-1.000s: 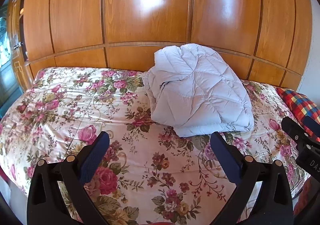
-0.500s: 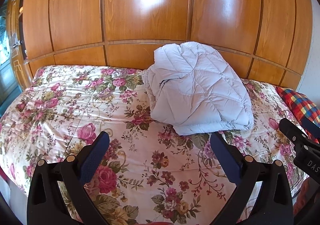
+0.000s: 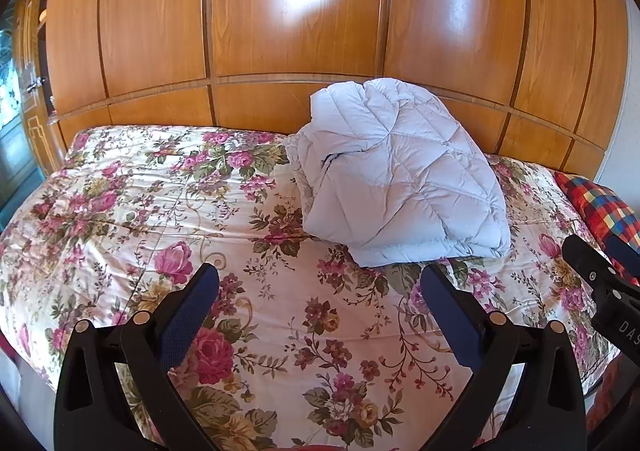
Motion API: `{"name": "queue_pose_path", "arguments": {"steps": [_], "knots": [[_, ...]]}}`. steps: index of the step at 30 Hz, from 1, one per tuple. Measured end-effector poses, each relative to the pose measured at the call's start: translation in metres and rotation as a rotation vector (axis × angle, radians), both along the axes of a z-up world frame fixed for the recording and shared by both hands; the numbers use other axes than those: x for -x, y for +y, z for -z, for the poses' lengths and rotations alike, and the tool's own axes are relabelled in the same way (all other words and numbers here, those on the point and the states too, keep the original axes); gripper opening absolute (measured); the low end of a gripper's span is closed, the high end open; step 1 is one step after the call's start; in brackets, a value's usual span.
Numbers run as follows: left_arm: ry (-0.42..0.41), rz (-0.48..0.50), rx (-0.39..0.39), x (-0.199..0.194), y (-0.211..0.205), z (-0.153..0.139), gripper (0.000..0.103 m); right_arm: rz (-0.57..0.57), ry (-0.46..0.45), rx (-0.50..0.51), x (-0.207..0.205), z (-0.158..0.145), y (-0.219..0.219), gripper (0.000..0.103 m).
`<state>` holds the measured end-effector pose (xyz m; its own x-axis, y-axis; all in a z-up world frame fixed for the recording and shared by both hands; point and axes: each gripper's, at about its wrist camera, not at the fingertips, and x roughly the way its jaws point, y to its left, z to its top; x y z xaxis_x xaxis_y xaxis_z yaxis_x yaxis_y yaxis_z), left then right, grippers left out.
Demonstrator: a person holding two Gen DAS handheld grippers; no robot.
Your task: Fold small clothes
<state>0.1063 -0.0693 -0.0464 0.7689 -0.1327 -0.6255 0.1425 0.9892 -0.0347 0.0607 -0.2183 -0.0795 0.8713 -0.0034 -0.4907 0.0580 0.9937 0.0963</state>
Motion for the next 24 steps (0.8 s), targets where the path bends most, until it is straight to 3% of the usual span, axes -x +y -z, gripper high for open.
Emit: {"name": "queue_pose_path", "arguments": {"steps": [24], "knots": [[0.034, 0.011, -0.003, -0.0011, 0.0007, 0.0054, 0.100, -0.009, 0.011, 0.001, -0.0023, 0.0015, -0.0004, 0.101]]}}
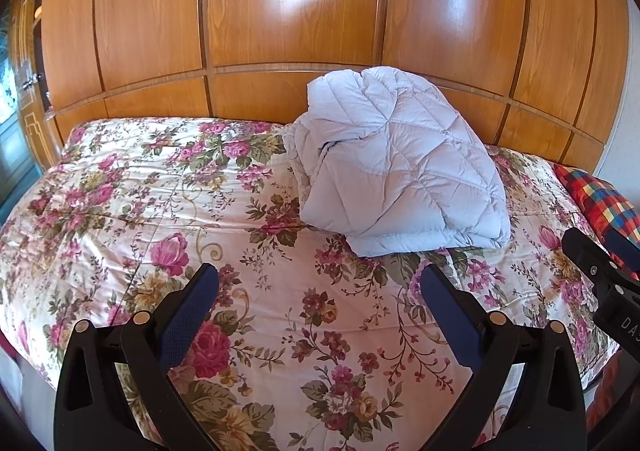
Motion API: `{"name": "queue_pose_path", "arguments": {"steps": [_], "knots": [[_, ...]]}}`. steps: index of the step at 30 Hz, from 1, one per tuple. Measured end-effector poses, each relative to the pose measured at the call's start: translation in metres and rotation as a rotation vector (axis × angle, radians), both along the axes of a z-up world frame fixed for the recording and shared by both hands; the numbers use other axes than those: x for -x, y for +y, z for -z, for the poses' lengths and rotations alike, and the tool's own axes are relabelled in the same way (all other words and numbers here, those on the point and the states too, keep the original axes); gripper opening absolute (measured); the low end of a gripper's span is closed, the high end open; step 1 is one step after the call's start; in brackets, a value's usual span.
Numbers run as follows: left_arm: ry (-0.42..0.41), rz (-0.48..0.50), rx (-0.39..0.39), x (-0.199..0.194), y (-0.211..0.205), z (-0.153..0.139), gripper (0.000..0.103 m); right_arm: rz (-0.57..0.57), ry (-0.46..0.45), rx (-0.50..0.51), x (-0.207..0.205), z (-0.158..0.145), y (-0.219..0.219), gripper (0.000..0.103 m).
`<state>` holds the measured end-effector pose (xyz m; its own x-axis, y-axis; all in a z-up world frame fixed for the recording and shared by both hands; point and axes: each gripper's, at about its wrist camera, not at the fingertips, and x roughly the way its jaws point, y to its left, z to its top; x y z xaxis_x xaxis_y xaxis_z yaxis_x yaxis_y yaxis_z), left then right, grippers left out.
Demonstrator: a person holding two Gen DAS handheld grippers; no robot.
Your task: Fold small clothes
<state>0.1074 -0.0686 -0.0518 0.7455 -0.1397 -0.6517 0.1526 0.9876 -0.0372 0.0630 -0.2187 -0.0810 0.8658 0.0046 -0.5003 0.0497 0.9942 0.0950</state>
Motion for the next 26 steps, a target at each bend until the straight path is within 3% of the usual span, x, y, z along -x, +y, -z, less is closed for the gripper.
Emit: {"name": "queue_pose_path", "arguments": {"steps": [17, 26], "knots": [[0.011, -0.001, -0.014, -0.004, 0.001, 0.005, 0.100, 0.004, 0.012, -0.003, -0.001, 0.002, 0.000, 0.101], [0.078, -0.029, -0.009, -0.017, 0.005, 0.017, 0.100, 0.024, 0.036, 0.002, -0.006, 0.009, -0.006, 0.101]]}}
